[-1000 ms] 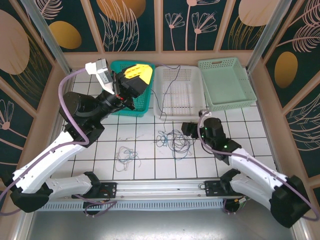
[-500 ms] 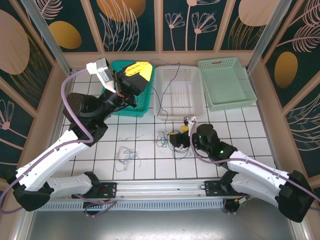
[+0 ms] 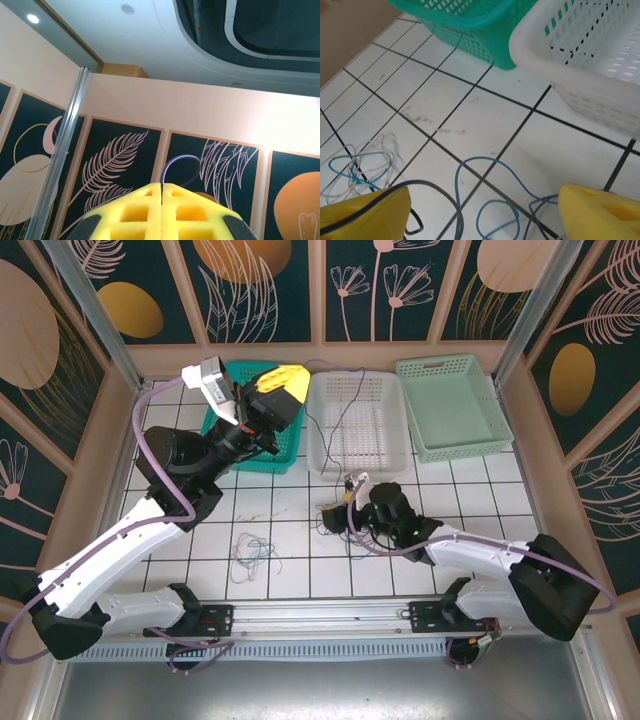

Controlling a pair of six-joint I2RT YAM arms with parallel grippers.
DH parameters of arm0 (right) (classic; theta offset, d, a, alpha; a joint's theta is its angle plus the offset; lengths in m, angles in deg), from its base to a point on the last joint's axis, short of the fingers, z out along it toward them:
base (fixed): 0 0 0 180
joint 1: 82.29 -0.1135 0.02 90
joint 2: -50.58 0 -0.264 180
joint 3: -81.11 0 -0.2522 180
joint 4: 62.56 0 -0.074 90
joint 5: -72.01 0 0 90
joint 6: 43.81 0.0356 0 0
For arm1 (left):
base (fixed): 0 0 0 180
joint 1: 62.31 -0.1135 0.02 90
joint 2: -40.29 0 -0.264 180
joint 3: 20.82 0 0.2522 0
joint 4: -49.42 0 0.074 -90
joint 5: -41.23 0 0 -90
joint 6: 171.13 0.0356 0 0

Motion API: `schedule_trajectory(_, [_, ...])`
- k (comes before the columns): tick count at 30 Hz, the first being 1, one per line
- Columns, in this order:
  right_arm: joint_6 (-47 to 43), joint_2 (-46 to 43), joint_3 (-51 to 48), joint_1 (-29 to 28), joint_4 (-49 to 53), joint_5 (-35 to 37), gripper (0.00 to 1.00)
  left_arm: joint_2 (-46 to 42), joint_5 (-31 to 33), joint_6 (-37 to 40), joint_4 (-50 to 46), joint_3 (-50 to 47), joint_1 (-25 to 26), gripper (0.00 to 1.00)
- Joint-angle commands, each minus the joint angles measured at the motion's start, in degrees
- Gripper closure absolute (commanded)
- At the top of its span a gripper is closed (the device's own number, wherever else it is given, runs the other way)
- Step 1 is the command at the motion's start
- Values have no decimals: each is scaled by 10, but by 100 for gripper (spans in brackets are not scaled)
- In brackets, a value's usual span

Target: Untangle the cables

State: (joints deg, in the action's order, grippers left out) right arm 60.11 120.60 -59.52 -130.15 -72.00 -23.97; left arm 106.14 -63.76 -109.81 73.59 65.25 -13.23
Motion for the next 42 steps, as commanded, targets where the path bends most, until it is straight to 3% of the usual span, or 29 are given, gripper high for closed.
schedule_trajectory(1, [1,13,22,-5,-47,33,30,-11,-6,-12,33,-12,2,100])
schedule_trajectory(14, [8,6,21,4,0,143,88,-48,14,-13,44,-57,2,100])
schedule_trajectory(21, [16,-96,9,18,132,300,98,-106,82,8,14,-102,2,100])
schedule_trajectory(22, [9,-110,7,27,140,288,96,-111,84,8,15,-108,1,100])
schedule_trajectory(26, [-14,-134,-10,35,111,127,62,-104,75,-3,23,-111,2,100])
schedule_trajectory(31, [8,-107,-17,4,111,-13,29,-87,70,-7,30,-106,2,100])
schedule_trajectory(35, [30,-115,-38,-49,103,-14,25,-80,77,-3,33,-106,2,100])
schedule_trajectory(42, [51,-104,-61,-99,98,9,26,-72,80,3,33,-96,2,100])
